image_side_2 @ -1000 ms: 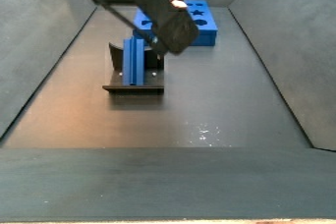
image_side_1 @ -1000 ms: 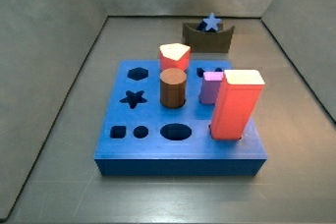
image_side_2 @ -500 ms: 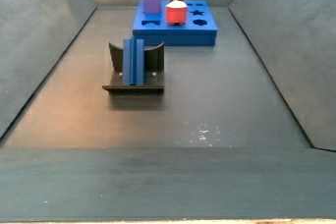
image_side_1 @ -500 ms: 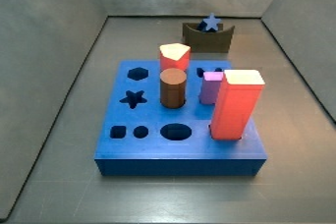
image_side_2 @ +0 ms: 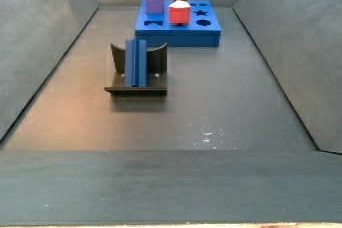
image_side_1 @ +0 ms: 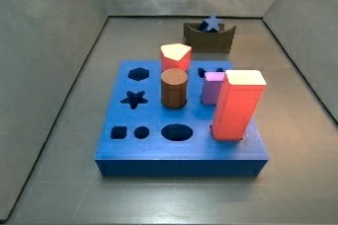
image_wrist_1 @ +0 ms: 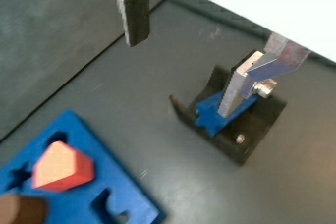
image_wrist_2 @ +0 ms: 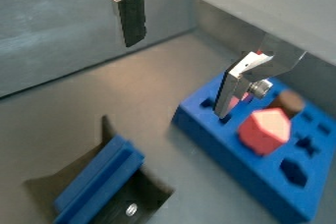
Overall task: Pick up the star object. Move up. Place the star object on the fixture. Regrasp the star object. Move to above the board. Insert the star object.
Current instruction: Regrasp the star object.
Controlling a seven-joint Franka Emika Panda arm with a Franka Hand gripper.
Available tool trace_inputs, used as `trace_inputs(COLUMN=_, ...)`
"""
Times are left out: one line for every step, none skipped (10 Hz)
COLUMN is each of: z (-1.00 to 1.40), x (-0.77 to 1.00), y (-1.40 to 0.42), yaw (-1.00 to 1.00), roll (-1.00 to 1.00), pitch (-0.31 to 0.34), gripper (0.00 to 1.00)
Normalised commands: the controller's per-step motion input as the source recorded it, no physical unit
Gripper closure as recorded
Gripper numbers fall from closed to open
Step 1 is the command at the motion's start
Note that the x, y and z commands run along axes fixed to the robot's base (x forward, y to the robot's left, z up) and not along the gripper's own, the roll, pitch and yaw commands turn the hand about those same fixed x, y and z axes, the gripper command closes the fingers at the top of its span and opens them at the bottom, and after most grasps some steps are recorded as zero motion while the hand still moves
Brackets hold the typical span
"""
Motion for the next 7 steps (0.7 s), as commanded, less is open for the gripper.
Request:
trace_inputs(z=0.0, x=-0.04, y=-0.02, yaw=0.03, roll=1.0, pitch=0.019, gripper=0.0)
trace_inputs(z=0.01, x=-0.04, y=-0.02, yaw=0.04, roll=1.0, pitch=0.011, gripper=0.0)
trace_inputs(z=0.01, x=-0.03, y=-0.02, yaw=0.04, roll=1.0, pitch=0.006, gripper=0.0)
trace_inputs(z=0.01, x=-0.02, y=-0.02, yaw=0.04, roll=1.0, pitch=0.001, gripper=0.0)
trace_inputs(z=0.01, x=-0.02, y=-0.02, yaw=0.04, roll=1.0, pitch=0.0, gripper=0.0)
trace_inputs(z=0.01, x=-0.02, y=-0.02, yaw=0.04, roll=1.0, pitch=0.002, gripper=0.0)
trace_inputs(z=0.01, x=-0.02, y=-0.02, yaw=0.04, roll=1.0, pitch=0.005, gripper=0.0)
